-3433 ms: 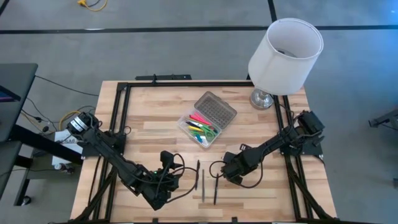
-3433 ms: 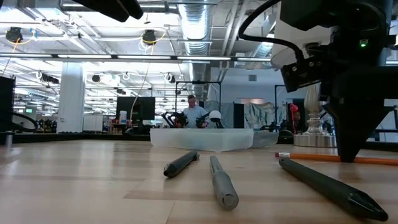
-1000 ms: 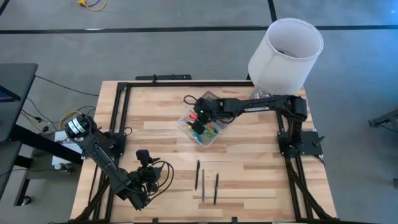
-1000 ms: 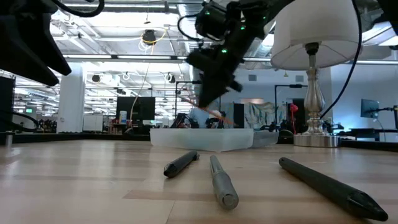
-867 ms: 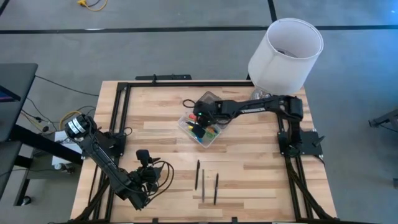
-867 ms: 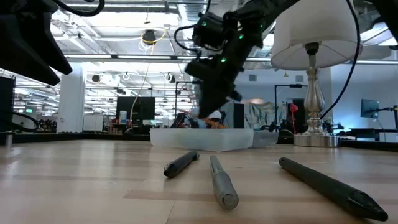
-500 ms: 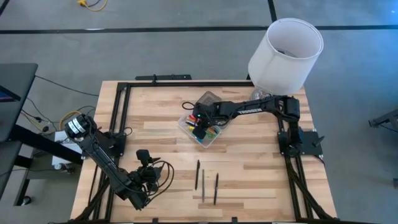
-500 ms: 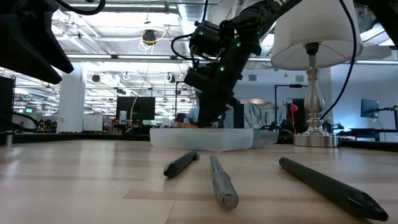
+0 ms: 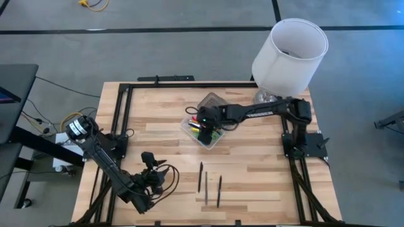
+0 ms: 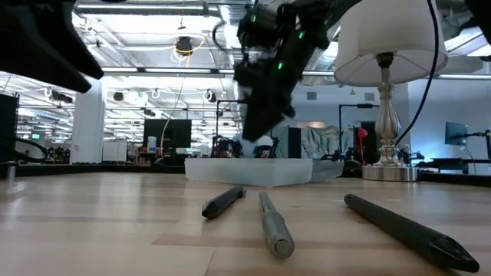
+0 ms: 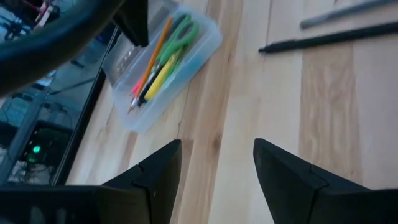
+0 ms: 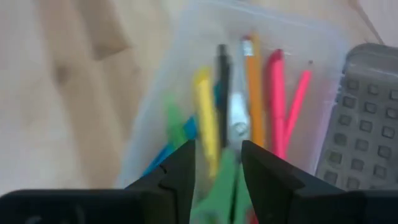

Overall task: Pick & place school supplies into a supply box
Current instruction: Put the left black pen into the black supply box

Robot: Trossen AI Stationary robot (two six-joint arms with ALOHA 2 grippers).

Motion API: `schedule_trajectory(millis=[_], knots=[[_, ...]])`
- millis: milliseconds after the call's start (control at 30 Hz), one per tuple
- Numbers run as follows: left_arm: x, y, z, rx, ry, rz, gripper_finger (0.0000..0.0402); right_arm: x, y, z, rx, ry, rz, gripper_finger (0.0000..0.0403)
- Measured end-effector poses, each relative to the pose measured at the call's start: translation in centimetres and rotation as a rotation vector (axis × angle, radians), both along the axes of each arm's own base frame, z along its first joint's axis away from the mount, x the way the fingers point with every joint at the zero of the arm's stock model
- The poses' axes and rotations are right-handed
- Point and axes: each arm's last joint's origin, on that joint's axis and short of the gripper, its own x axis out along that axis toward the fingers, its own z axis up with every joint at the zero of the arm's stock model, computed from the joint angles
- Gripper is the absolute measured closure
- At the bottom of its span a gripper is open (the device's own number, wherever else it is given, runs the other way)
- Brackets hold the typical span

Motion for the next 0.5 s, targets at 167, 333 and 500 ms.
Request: schedule_trajectory(millis=[167, 333, 500], knots=[[1.9, -0.2, 0.1, -0.029, -0.05, -0.035, 0.0206, -1.3, 3.4, 3.5, -0.11, -0.042, 0.064, 0.0282], [4.5, -0.2, 0.6, -0.105, -0.076, -0.099, 0.0206, -3.4, 7.3, 5.8, -0.199, -0.022, 0.117, 0.0283], [7.1, 0.2, 1.2, -0.209, -0.08, -0.213, 0.0206, -5.3, 11.2, 6.6, -0.319, 0.012, 0.161, 0.0283]])
